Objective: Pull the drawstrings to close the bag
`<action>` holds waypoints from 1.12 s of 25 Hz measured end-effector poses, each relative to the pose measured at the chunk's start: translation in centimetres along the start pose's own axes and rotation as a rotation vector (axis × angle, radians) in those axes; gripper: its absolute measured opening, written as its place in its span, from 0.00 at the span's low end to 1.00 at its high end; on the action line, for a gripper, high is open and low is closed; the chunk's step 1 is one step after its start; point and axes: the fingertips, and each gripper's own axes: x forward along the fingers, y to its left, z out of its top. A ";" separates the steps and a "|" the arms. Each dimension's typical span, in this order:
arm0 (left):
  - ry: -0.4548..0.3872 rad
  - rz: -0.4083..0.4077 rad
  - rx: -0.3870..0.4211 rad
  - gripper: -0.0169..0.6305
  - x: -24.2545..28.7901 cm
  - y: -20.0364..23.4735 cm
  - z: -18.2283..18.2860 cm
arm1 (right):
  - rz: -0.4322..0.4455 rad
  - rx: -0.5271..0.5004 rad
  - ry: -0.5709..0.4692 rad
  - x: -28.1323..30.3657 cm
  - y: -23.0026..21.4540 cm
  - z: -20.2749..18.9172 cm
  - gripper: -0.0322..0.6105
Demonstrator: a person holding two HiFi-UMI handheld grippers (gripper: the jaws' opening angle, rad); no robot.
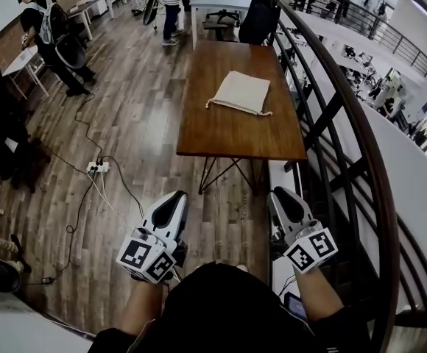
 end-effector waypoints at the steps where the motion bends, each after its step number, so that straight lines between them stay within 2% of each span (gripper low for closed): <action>1: 0.002 -0.001 0.005 0.07 -0.4 0.3 0.0 | -0.002 -0.005 0.001 0.1 0.4 -0.1 0.15; 3: 0.011 -0.010 0.012 0.11 -1.1 0.7 -0.1 | -0.013 -0.018 -0.006 0.2 1.3 -0.2 0.19; 5: 0.020 -0.017 0.013 0.32 -1.8 1.2 0.0 | -0.028 -0.026 -0.019 0.1 2.3 -0.3 0.27; 8: 0.026 -0.016 0.039 0.47 -2.7 1.7 0.2 | -0.047 -0.032 -0.038 -0.3 3.6 -0.3 0.41; 9: 0.028 -0.020 0.046 0.49 -2.8 1.9 0.2 | -0.056 -0.034 -0.042 -0.3 3.8 -0.3 0.43; 13: 0.039 -0.030 0.042 0.49 -2.9 2.3 -0.1 | -0.092 -0.029 -0.046 -0.7 4.0 -0.3 0.47; 22: 0.052 -0.047 0.028 0.48 -1.7 2.8 -0.8 | -0.113 -0.025 -0.031 -1.0 2.3 -0.6 0.45; 28: 0.065 -0.058 0.047 0.46 2.8 2.7 -0.4 | -0.132 -0.045 -0.032 1.0 -2.6 0.4 0.41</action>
